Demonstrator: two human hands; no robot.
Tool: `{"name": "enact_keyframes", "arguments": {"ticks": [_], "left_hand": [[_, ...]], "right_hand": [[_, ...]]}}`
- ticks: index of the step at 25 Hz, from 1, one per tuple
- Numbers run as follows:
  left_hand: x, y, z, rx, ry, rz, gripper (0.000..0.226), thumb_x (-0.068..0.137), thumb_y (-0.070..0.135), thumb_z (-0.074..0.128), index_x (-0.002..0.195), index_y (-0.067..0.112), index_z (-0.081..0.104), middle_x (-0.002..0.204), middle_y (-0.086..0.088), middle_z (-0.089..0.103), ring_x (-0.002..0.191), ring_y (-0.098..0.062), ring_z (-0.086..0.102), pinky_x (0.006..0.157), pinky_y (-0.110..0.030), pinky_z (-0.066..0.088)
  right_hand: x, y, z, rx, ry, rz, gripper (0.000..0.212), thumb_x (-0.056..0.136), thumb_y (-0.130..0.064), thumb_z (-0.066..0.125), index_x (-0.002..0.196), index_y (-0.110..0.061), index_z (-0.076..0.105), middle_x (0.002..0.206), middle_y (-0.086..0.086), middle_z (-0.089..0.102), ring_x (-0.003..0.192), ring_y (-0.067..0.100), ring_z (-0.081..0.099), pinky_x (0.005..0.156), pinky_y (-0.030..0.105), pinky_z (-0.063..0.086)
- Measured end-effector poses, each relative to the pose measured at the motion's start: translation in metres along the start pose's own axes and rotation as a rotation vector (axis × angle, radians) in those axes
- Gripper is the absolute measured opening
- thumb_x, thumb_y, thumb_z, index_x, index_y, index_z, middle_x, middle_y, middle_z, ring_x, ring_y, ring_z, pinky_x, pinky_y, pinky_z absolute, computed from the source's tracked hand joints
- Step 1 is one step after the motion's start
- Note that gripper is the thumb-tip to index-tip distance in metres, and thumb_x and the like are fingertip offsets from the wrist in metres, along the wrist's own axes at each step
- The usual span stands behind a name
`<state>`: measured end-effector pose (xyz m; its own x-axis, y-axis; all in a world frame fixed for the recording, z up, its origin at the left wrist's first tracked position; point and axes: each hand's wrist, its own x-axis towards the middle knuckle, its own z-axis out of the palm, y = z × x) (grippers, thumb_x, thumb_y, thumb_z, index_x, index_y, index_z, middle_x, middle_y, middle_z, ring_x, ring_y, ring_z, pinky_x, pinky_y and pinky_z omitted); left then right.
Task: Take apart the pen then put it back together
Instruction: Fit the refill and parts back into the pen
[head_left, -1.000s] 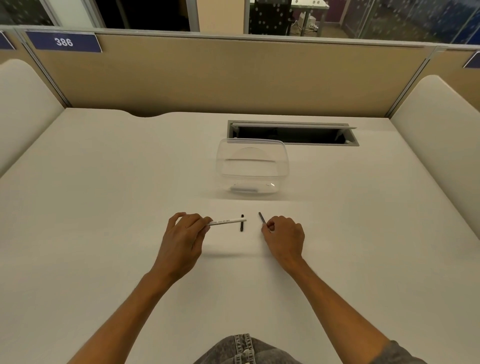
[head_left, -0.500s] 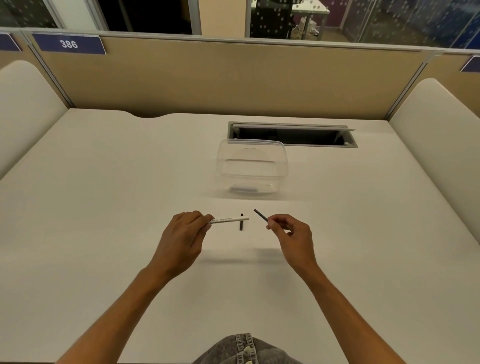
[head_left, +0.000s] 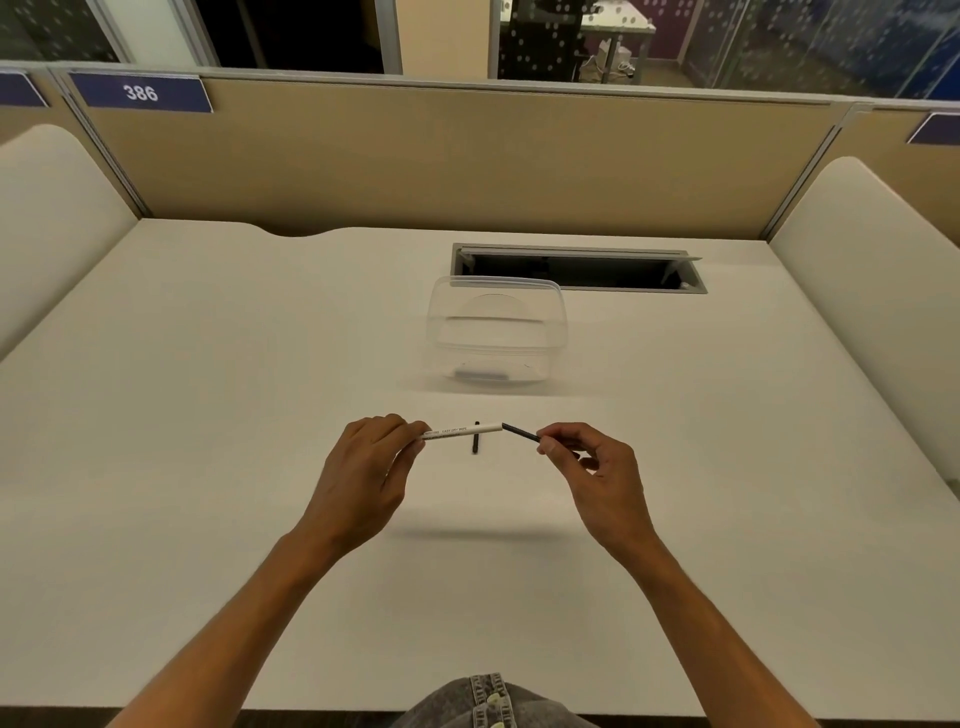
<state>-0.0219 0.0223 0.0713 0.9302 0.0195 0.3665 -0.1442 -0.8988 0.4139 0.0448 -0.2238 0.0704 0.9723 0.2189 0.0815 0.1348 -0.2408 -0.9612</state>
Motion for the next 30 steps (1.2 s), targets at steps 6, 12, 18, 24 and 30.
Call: {"name": "enact_keyframes", "arguments": {"ticks": [6, 12, 18, 24, 30], "left_hand": [[-0.002, 0.006, -0.006, 0.014, -0.025, 0.024, 0.021, 0.092, 0.019, 0.051, 0.105, 0.012, 0.067, 0.088, 0.000, 0.065, 0.079, -0.022, 0.059, 0.078, -0.031, 0.043], [-0.004, 0.019, -0.010, -0.011, -0.059, -0.003, 0.019, 0.091, 0.022, 0.051, 0.103, 0.018, 0.066, 0.083, 0.007, 0.062, 0.065, -0.013, 0.049, 0.067, -0.020, 0.036], [-0.005, 0.026, -0.012, -0.028, -0.070, -0.032, 0.014, 0.089, 0.029, 0.052, 0.095, 0.023, 0.064, 0.074, 0.011, 0.054, 0.055, -0.013, 0.045, 0.055, -0.016, 0.034], [-0.003, 0.030, -0.014, -0.057, -0.026, -0.060, 0.009, 0.089, 0.031, 0.053, 0.087, 0.026, 0.061, 0.064, 0.013, 0.047, 0.054, -0.011, 0.048, 0.048, -0.029, 0.044], [-0.002, 0.030, -0.013, -0.055, -0.028, -0.051, 0.010, 0.089, 0.031, 0.053, 0.088, 0.026, 0.061, 0.063, 0.017, 0.045, 0.053, -0.009, 0.045, 0.048, -0.023, 0.037]], "right_hand": [[0.001, -0.005, -0.009, -0.059, -0.064, -0.024, 0.014, 0.090, -0.022, 0.066, 0.088, -0.035, 0.071, 0.090, -0.019, 0.072, 0.092, 0.005, 0.064, 0.072, 0.029, 0.044], [0.001, -0.009, -0.006, 0.086, -0.060, -0.004, 0.028, 0.097, -0.004, 0.051, 0.096, -0.023, 0.072, 0.087, -0.006, 0.073, 0.084, 0.004, 0.065, 0.070, 0.016, 0.044], [-0.001, -0.013, 0.007, 0.238, 0.051, 0.034, 0.014, 0.096, -0.010, 0.058, 0.105, -0.020, 0.056, 0.085, 0.006, 0.075, 0.084, 0.018, 0.069, 0.072, 0.032, 0.050], [0.002, -0.019, 0.018, 0.364, 0.183, 0.078, 0.015, 0.082, -0.010, 0.075, 0.089, -0.012, 0.062, 0.076, 0.005, 0.076, 0.074, 0.021, 0.072, 0.066, 0.025, 0.055], [0.000, -0.024, 0.025, 0.513, 0.283, 0.158, 0.012, 0.083, -0.014, 0.074, 0.090, -0.009, 0.065, 0.076, 0.007, 0.077, 0.076, 0.021, 0.075, 0.057, 0.021, 0.054]]}}
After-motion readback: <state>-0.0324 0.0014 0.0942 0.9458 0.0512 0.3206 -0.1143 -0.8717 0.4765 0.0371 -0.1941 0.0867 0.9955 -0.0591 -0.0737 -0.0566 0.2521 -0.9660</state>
